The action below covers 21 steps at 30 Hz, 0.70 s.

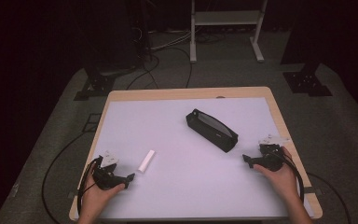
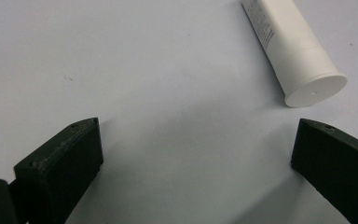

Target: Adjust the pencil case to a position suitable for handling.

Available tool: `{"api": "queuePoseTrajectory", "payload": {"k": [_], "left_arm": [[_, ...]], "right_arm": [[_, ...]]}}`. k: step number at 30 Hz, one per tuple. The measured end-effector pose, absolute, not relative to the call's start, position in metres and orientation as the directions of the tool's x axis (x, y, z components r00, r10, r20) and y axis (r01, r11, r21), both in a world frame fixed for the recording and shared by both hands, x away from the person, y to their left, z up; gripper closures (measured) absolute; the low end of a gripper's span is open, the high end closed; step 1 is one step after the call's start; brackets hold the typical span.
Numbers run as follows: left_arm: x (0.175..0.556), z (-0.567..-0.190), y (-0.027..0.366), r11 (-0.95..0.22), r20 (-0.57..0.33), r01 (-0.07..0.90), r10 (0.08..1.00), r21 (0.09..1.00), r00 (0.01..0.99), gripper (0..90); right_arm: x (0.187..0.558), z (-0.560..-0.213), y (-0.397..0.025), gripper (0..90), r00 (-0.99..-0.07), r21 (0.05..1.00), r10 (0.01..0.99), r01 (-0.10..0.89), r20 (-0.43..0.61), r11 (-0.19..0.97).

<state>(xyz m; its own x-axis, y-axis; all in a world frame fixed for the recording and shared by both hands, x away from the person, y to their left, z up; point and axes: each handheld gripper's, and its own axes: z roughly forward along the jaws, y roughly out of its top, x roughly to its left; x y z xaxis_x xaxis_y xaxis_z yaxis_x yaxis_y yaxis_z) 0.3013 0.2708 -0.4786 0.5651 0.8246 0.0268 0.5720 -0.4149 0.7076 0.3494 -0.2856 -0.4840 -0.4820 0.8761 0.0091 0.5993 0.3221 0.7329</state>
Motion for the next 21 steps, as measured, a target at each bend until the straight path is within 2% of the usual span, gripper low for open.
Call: {"api": "queuePoseTrajectory", "payload": {"k": [4, 5, 6, 7, 11, 21], "left_arm": [[0.301, -0.479, 0.271, -0.413, 0.025, 0.573, 0.825, 0.708, 0.564, 1.1], [0.301, -0.479, 0.271, -0.413, 0.025, 0.573, 0.825, 0.708, 0.564, 1.1], [0.301, -0.479, 0.271, -0.413, 0.025, 0.573, 0.825, 0.708, 0.564, 1.1], [0.301, -0.479, 0.271, -0.413, 0.024, 0.573, 0.825, 0.708, 0.564, 1.1], [0.301, -0.479, 0.271, -0.413, 0.025, 0.573, 0.825, 0.708, 0.564, 1.1], [0.301, -0.479, 0.271, -0.414, 0.026, 0.575, 0.826, 0.706, 0.563, 1.1]], "right_arm": [[0.35, -0.483, -0.286, 13.1, -0.477, 0.732, 0.879, 0.604, 0.014, 0.316], [0.349, -0.482, -0.286, 18.1, -0.475, 0.732, 0.88, 0.603, 0.008, 0.319], [0.349, -0.482, -0.286, 18.1, -0.475, 0.732, 0.88, 0.603, 0.008, 0.319], [0.348, -0.48, -0.287, 26.0, -0.478, 0.73, 0.878, 0.603, 0.007, 0.322], [0.346, -0.477, -0.288, 32.3, -0.477, 0.73, 0.879, 0.599, -0.003, 0.328], [0.344, -0.46, -0.291, 37.4, -0.498, 0.76, 0.867, 0.572, 0.023, 0.309]]}}
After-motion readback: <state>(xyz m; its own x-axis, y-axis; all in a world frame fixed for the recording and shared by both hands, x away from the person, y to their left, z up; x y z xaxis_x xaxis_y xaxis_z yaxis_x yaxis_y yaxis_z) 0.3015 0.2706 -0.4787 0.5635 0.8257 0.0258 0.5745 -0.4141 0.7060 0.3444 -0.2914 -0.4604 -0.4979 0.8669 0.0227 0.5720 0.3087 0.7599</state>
